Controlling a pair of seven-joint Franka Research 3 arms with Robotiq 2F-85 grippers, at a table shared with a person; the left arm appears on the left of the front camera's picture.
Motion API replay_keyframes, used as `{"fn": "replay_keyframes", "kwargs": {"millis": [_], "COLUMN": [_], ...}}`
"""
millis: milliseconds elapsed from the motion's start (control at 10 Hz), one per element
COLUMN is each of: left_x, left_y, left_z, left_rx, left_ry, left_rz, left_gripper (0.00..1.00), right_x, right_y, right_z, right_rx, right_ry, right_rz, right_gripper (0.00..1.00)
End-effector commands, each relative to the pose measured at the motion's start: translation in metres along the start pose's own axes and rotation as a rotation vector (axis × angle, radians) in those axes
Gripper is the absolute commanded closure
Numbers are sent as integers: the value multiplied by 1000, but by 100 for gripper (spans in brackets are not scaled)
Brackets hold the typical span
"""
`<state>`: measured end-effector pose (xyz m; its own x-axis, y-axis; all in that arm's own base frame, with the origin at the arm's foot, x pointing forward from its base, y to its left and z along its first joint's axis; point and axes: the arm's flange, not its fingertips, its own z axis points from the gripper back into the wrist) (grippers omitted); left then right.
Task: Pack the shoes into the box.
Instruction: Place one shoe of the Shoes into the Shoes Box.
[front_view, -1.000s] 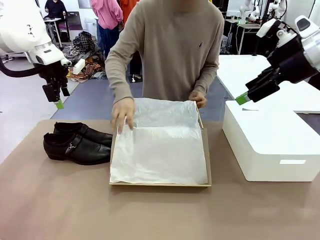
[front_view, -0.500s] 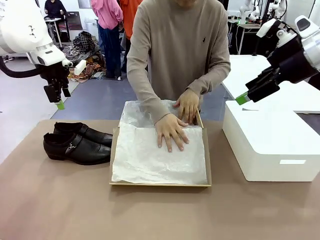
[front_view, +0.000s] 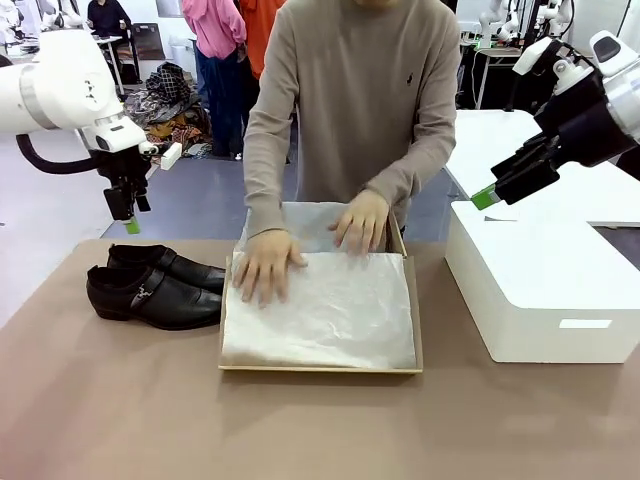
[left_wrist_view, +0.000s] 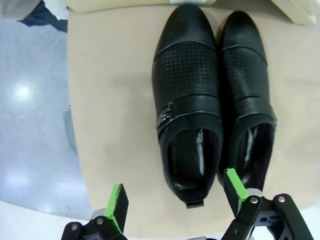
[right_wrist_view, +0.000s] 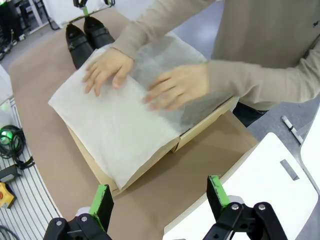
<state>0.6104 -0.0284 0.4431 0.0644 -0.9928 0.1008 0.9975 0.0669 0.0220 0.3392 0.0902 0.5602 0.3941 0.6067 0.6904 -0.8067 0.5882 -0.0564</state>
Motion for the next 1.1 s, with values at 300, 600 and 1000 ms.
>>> {"fn": "replay_keyframes", "kwargs": {"millis": [300,600,1000], "left_x": [-4,-7,-8], "left_y": [22,27,36], "left_z": [-26,-45,-58], "left_rx": [-27,-57,-60], "left_ry": [41,45,58], "left_rz": [14,21,5], "left_gripper": [0,0,0], "right_x": [0,0,0], "right_y": [0,0,0], "right_z": [0,0,0], "right_rx": [-2,-2,-2], "right_ry": [-6,-6,-6], "right_rz": [1,1,1], "right_gripper": [0,0,0]}}
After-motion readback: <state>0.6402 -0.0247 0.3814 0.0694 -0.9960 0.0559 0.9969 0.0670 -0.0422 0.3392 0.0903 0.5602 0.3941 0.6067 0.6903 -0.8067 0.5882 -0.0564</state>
